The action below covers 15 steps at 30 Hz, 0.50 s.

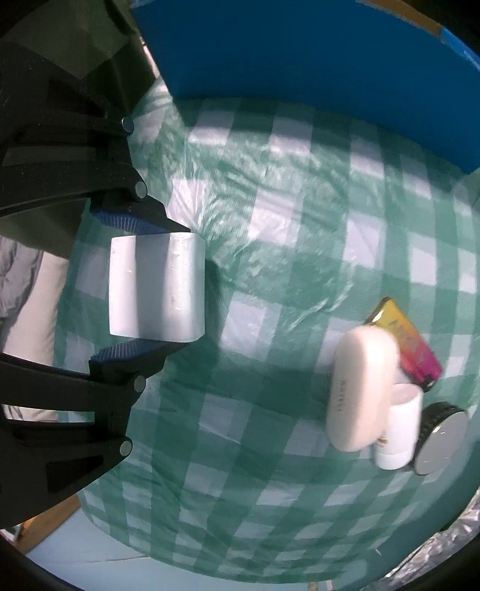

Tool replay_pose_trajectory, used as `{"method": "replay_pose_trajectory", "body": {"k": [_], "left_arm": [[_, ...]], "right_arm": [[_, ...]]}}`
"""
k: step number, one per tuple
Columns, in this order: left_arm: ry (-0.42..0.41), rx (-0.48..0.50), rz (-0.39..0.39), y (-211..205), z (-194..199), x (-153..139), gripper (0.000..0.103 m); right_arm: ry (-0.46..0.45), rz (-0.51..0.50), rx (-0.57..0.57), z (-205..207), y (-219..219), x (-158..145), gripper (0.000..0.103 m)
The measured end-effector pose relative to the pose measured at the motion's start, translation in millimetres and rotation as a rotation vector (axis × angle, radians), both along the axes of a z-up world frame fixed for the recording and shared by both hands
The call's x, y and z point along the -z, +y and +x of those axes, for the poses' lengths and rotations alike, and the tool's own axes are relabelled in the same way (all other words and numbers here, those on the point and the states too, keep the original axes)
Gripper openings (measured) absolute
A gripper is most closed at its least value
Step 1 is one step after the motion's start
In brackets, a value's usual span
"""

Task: Organize rigid objects
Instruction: 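Carry the white square plug into the box with the right gripper and release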

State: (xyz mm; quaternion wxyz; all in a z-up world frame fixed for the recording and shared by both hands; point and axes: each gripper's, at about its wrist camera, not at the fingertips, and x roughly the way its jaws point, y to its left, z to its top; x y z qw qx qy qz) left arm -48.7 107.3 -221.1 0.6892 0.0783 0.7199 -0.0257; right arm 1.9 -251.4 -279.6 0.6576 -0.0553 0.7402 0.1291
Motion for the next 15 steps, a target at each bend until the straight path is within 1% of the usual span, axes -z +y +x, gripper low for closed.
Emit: {"method": "replay_pose_trajectory", "body": {"k": [8, 15], "left_arm": [[0.000, 0.004, -0.001, 0.5, 0.1, 0.5, 0.022], [-0.005, 0.012, -0.001, -0.6, 2.1, -0.3, 0.022]], "right_arm": [[-0.037, 0.018, -0.036, 15.3, 22.6, -37.6, 0.050], [-0.073, 0.035, -0.069, 39.9, 44.4, -68.4, 0.050]]}}
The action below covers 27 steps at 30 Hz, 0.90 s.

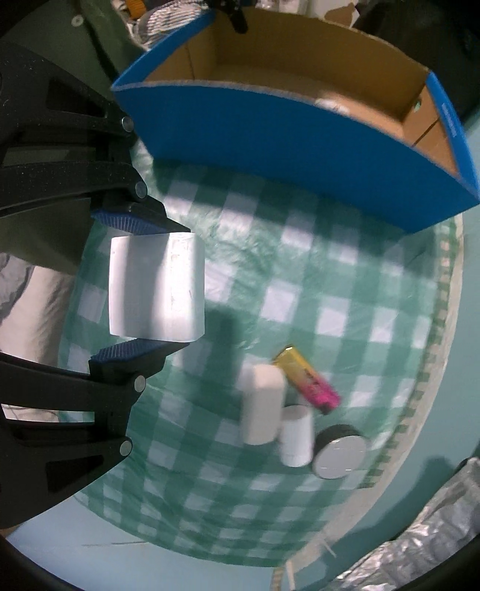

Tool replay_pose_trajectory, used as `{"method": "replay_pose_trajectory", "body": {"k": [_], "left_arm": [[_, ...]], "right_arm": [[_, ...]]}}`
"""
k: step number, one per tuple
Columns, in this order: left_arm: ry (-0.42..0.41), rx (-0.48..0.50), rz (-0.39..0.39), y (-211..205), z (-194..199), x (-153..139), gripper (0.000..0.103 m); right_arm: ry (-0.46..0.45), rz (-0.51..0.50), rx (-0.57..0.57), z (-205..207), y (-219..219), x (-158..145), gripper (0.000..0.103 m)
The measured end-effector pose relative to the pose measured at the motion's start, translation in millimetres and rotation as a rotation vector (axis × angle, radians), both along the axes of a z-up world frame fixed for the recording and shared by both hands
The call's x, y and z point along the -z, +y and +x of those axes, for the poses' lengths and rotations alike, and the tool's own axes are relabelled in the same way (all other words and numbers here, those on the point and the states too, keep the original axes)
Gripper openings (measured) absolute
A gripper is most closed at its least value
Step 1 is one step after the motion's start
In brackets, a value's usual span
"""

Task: Organize rigid objects
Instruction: 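Carry the white square plug into the box with the right gripper and release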

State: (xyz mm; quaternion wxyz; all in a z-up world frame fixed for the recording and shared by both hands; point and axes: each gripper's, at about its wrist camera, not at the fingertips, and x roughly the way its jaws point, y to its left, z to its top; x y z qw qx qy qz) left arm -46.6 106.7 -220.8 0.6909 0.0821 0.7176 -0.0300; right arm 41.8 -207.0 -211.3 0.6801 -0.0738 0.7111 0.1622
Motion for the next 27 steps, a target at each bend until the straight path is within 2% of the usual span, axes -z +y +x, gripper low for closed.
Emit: {"method": "replay_pose_trajectory", "body": {"k": [6, 27], "left_arm": [[-0.005, 0.004, -0.002, -2.2, 2.4, -0.9, 0.022], [0.001, -0.018, -0.015, 3.8, 10.0, -1.5, 0.022]], "right_arm": [[-0.031, 0.015, -0.028, 14.0, 22.5, -27.5, 0.050], [-0.106, 0.042, -0.201, 54.0, 88.1, -55.7, 0.050]]}}
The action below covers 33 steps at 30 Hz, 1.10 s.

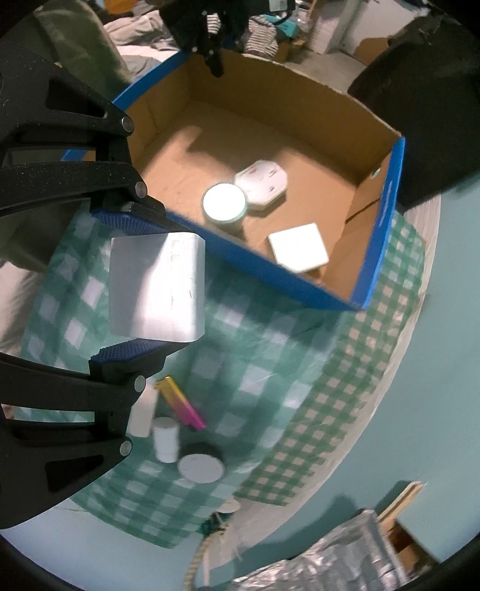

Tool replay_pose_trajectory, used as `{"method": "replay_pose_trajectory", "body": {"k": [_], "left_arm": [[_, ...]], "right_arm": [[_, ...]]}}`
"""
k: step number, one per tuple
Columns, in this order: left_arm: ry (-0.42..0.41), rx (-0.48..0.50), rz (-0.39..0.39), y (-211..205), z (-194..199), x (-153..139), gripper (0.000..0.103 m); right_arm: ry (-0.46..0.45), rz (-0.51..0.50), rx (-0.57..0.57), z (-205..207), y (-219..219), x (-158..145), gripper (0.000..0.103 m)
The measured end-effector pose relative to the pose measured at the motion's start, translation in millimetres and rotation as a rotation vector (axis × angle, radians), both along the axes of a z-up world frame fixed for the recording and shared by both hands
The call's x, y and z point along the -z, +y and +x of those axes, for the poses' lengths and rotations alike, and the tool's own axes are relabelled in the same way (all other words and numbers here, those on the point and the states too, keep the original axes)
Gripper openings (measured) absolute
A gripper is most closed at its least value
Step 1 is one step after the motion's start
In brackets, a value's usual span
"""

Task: Organize rigid objects
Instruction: 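Carry the white square plug into the box with the right gripper and release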

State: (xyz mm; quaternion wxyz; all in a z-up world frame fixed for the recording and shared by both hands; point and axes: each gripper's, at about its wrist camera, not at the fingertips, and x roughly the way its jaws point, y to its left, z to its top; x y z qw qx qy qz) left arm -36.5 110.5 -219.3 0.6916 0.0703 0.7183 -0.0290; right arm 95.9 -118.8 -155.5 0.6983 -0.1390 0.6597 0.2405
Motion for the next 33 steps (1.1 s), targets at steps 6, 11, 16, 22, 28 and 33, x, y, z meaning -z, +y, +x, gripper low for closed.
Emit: {"method": "replay_pose_trajectory", "body": {"k": [6, 11, 16, 22, 28, 33], "left_arm": [[0.002, -0.006, -0.003, 2.1, 1.2, 1.0, 0.022], [0.002, -0.013, -0.005, 3.8, 0.8, 2.2, 0.022], [0.002, -0.018, -0.007, 4.9, 0.7, 3.1, 0.022], [0.001, -0.019, -0.007, 5.8, 0.3, 3.9, 0.022], [0.000, -0.023, -0.011, 6.8, 0.4, 4.5, 0.022], [-0.003, -0.020, -0.008, 6.4, -1.1, 4.0, 0.022]], "right_arm": [[-0.018, 0.005, -0.057, 12.8, 29.2, -3.5, 0.050], [-0.026, 0.009, -0.105, 20.6, 53.2, -3.9, 0.050], [-0.023, 0.004, -0.137, 31.2, 75.7, 2.2, 0.050], [-0.006, -0.015, -0.166, 40.4, 96.6, 18.5, 0.050], [0.021, -0.036, -0.173, 40.6, 106.0, 38.7, 0.050], [0.047, -0.044, -0.162, 40.6, 106.9, 51.7, 0.050]]}}
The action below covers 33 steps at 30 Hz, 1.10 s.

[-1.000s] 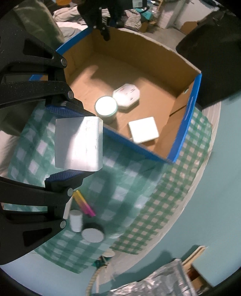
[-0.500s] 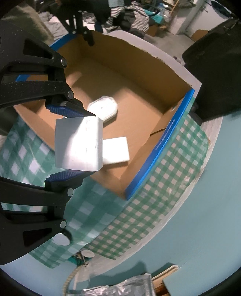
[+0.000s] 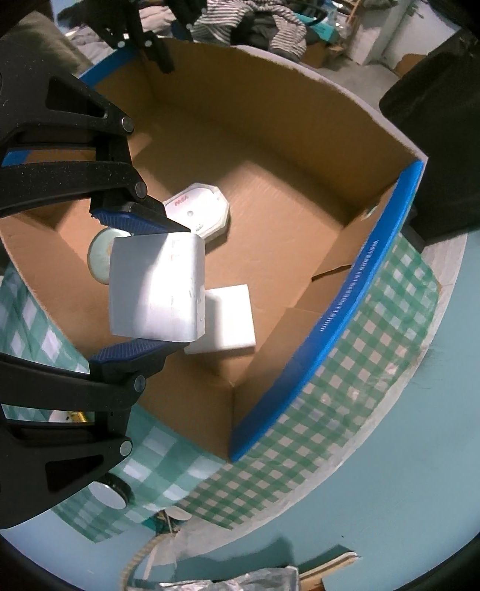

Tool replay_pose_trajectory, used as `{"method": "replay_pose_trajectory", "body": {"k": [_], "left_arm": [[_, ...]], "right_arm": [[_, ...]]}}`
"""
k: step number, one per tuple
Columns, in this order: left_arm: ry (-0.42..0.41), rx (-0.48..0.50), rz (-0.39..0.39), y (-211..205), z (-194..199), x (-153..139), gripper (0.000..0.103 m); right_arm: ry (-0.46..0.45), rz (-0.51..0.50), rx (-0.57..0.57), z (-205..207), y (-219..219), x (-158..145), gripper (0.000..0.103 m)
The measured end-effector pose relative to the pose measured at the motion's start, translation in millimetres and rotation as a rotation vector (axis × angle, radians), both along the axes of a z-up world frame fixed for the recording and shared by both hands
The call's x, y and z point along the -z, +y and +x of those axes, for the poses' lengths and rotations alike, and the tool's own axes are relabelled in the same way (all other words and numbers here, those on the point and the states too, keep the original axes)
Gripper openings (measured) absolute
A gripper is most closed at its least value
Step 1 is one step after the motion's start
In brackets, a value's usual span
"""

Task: Organize rigid objects
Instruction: 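Carry the white square plug into the box with the right gripper and release, then move the right gripper out of the box toward the black round puck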

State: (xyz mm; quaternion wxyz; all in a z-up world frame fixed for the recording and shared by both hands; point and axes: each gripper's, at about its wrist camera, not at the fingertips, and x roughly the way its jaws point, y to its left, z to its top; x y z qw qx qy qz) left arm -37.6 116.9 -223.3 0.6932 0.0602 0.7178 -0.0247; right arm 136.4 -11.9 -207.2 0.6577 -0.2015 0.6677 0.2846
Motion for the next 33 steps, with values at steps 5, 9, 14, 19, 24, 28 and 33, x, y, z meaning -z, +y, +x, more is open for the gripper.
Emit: {"method": "replay_pose_trajectory", "body": {"k": [5, 9, 14, 19, 24, 28, 33], "left_arm": [[0.001, 0.000, -0.002, 0.5, -0.5, 0.3, 0.022], [0.001, 0.005, -0.001, -0.1, -0.2, 0.1, 0.022], [0.001, 0.012, 0.005, -2.6, -0.8, 0.1, 0.022], [0.002, 0.015, 0.005, -3.0, -0.7, 0.1, 0.022], [0.003, 0.018, 0.003, -3.4, -0.3, 0.4, 0.022], [0.004, 0.020, 0.007, -4.8, 0.3, 0.1, 0.022], [0.005, 0.021, 0.009, -5.0, 0.3, 0.0, 0.022]], "right_arm": [[0.013, -0.009, 0.013, 0.3, -1.1, 8.0, 0.050], [0.004, -0.004, 0.026, 0.8, -3.1, 7.5, 0.050], [-0.013, -0.001, 0.040, 1.4, -5.7, 0.9, 0.050], [-0.037, 0.007, 0.046, 0.8, -8.6, -10.7, 0.051], [-0.064, 0.019, 0.040, -1.2, -10.6, -26.5, 0.055], [-0.084, 0.032, 0.039, -2.1, -13.0, -40.5, 0.055], [-0.115, 0.046, 0.033, -4.2, -18.7, -59.3, 0.060]]}}
